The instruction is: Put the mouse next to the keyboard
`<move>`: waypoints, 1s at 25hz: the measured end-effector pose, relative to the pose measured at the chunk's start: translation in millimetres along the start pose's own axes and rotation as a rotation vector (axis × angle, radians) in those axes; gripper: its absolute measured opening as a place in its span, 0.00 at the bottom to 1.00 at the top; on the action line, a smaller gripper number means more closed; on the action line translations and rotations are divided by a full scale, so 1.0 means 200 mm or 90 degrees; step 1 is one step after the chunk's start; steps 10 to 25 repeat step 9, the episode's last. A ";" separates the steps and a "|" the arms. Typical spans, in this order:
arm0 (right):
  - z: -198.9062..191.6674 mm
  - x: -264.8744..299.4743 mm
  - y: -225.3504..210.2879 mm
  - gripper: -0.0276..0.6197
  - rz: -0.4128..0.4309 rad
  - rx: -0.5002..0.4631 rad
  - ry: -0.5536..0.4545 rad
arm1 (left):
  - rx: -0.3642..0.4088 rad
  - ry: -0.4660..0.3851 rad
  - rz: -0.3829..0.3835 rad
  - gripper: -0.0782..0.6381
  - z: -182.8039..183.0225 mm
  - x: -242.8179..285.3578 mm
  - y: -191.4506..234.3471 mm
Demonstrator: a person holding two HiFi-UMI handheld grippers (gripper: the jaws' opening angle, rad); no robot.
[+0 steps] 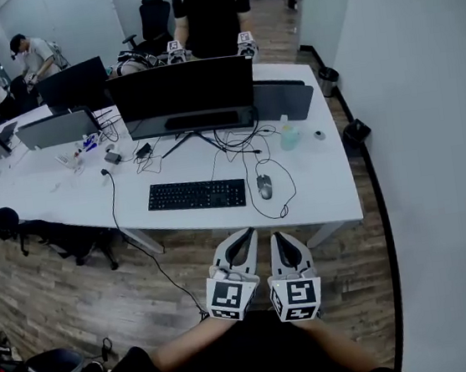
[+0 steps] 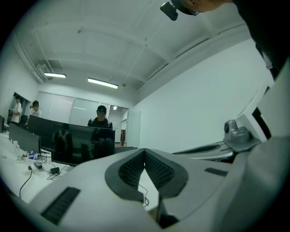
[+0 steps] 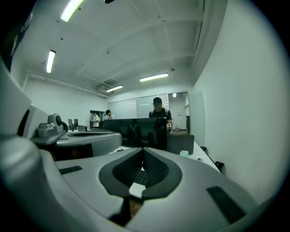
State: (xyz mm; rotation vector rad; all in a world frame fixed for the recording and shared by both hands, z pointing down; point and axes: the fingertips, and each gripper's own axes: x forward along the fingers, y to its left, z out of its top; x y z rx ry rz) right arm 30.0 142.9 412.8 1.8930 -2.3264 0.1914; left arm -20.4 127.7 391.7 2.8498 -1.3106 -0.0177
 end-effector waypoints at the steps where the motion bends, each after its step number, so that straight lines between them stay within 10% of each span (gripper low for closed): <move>1: 0.01 0.01 0.02 0.07 0.003 0.000 -0.002 | 0.001 -0.004 0.003 0.11 0.01 -0.01 0.03; 25: -0.01 0.09 0.18 0.07 0.004 -0.023 -0.001 | -0.010 -0.013 0.013 0.11 -0.02 -0.10 0.20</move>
